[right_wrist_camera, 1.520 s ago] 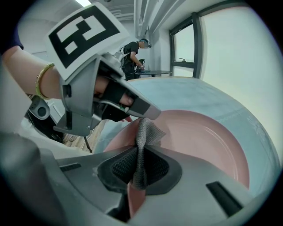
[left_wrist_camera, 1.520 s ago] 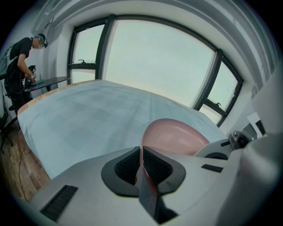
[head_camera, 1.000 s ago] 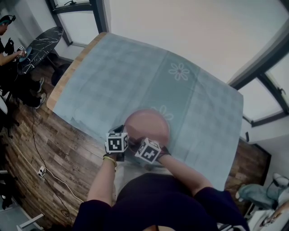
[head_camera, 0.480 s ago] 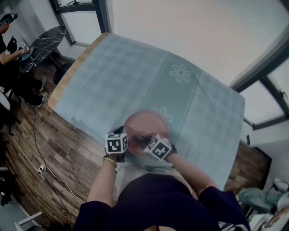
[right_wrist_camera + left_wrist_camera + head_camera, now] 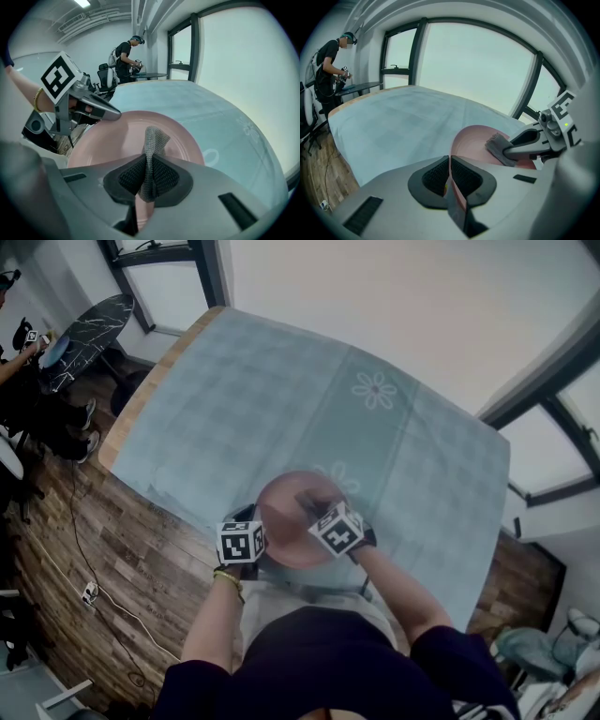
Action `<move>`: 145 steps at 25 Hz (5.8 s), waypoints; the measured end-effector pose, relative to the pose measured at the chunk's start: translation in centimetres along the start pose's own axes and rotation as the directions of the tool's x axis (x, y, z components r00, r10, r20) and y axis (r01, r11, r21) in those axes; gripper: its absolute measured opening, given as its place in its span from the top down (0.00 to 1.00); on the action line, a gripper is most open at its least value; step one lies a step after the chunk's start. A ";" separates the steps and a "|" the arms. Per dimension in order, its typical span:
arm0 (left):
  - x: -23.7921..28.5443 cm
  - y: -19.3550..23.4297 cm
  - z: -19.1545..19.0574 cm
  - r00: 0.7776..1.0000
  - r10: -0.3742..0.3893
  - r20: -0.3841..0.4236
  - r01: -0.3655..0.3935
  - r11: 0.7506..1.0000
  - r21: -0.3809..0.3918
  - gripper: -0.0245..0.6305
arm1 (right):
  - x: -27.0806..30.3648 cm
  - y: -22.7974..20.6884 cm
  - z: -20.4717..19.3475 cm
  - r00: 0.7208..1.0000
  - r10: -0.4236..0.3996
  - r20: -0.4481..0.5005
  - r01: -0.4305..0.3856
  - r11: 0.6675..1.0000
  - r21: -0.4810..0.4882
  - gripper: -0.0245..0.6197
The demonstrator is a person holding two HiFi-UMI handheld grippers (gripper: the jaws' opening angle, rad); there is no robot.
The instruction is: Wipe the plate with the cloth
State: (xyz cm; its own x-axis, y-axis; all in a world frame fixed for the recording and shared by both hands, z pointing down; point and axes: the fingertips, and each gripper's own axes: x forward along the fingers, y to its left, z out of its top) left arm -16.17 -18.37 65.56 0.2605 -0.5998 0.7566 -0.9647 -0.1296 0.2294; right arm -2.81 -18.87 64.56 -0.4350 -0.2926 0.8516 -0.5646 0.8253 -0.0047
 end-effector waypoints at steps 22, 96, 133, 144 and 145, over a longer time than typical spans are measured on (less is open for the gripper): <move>-0.1 0.1 -0.1 1.000 0.001 0.003 -0.001 1.000 -0.015 0.92 | 0.9 -0.1 -0.5 0.993 -0.008 -0.121 -0.007 0.991 -0.131 0.91; -0.1 0.0 -0.5 1.000 0.000 0.010 0.000 0.999 -0.048 0.92 | -0.8 -3.2 -4.0 0.972 -0.014 -0.235 -0.034 0.979 -0.200 0.91; -1.2 -0.3 0.1 0.997 0.020 0.069 -0.013 0.994 -0.108 0.92 | -2.8 4.7 -7.1 0.957 0.194 -0.215 -0.215 0.974 -0.078 0.91; -4.3 -1.4 2.2 0.984 0.004 0.178 0.002 0.999 -0.036 0.85 | -4.8 4.3 -4.3 0.988 0.141 0.058 -0.149 0.975 0.163 0.91; -4.7 -1.9 2.3 0.982 -0.005 0.188 0.011 0.999 -0.034 0.85 | -5.1 4.1 -4.1 0.988 0.122 0.091 -0.139 0.970 0.199 0.91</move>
State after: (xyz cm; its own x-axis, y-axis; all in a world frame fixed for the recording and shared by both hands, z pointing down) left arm -15.69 -17.12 60.16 0.2529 -0.7372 0.6265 -0.9598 -0.1095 0.2586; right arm 0.00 -12.03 62.35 -0.5630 -0.2322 0.7932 -0.6268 0.7455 -0.2267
